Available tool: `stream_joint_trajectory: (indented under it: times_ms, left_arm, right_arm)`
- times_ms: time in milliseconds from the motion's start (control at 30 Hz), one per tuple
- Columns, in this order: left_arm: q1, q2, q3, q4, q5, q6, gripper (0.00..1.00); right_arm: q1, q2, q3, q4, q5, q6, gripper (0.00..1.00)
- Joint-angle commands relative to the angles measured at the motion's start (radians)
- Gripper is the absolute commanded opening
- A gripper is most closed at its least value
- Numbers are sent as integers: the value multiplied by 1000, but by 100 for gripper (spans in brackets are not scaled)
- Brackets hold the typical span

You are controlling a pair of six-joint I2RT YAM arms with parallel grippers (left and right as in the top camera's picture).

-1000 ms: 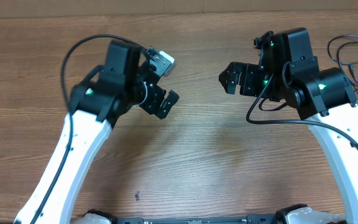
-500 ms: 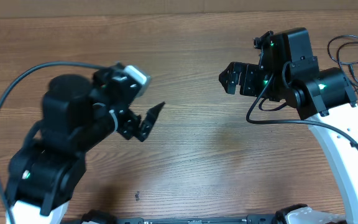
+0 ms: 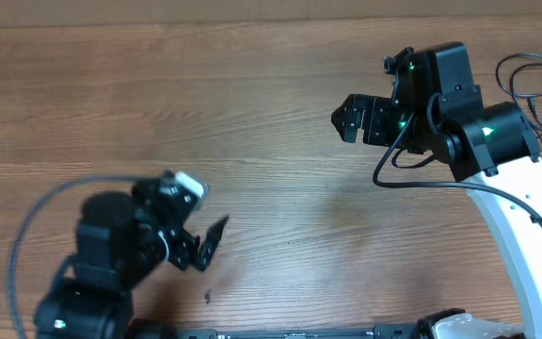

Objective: Untangle cables

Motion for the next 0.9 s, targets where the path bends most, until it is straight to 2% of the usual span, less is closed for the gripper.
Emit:
stream_joint_trajectory:
  times_ms: [0,133,233,333,467,533,700,867]
  left_arm:
    - [6,-145,-204,8,-6,-9,100]
    - [6,-305,-364,85,32,-11,99]
    - [29,-447,-501,335,119,-11,100]
    - [53,-544,-628,649,201,-10,100]
    - [59,-614,-770,1115,213,-10,100]
    - [59,-647,-830,1289,213,-10,100]
    - [81,-705,-943,1518,212,-9,100]
    - [117,-704,-946,1509,208,10,99]
  right_arm:
    - [3,-10,8,6,2,-8,100]
    - [3,-10,8,6,2,-8,100]
    - [3,-10,8,6,2,-8,100]
    - [3,-10,8,5,2,-8,100]
    - [3,-10,8,5,2,-8,100]
    - [3,-10,8,5,2,-8,100]
    - [3,-10,8,6,2,-8,100]
    - [3,-10,8,6,2,-8,100]
